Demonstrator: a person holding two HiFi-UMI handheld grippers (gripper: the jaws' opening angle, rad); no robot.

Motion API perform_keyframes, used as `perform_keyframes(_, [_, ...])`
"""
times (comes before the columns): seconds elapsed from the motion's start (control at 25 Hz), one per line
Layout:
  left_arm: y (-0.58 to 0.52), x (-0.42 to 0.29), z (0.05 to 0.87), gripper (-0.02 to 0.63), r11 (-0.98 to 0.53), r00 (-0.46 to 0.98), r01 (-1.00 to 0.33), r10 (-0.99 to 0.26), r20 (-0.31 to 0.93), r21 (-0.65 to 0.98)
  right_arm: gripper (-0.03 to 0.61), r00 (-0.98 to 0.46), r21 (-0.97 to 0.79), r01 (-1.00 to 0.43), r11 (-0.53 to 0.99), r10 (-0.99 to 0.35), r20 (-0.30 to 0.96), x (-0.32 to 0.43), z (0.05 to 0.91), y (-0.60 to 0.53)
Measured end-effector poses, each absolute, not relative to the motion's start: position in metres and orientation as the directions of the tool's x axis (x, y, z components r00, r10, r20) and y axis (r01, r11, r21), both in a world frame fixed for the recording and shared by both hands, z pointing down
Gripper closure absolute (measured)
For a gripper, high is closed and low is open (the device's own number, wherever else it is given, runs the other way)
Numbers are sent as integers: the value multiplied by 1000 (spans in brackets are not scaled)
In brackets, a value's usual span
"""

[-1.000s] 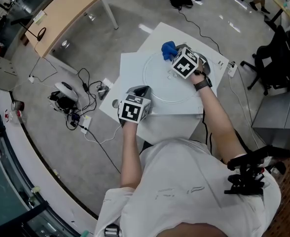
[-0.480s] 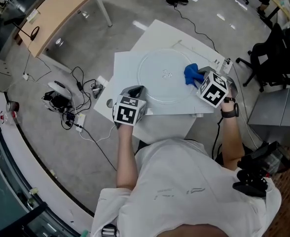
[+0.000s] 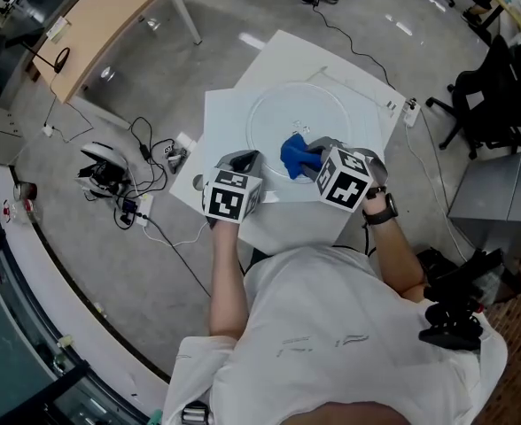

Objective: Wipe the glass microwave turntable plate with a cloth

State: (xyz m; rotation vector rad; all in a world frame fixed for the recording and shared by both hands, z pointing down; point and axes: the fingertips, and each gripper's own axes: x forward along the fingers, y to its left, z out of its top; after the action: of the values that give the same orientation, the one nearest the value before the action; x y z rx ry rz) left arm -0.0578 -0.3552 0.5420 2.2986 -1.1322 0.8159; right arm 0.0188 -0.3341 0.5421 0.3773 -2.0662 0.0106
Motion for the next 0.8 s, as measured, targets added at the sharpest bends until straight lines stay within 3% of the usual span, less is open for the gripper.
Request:
perform_keyframes(0.2, [-355, -60, 545, 614, -559, 488, -818, -550, 678, 135, 511, -515, 156, -278, 948, -284, 808, -38, 544, -373])
perform_keyframes(0.4, [-359, -58, 548, 614, -562, 481, -819, -558, 676, 119, 511, -491, 245, -335, 910, -391, 778, -53, 544, -429])
perform_keyframes(0.8, [-363, -59, 550, 615, -562, 468, -821, -569, 676, 95, 510, -338, 337, -498, 799, -537, 773, 47, 540, -501])
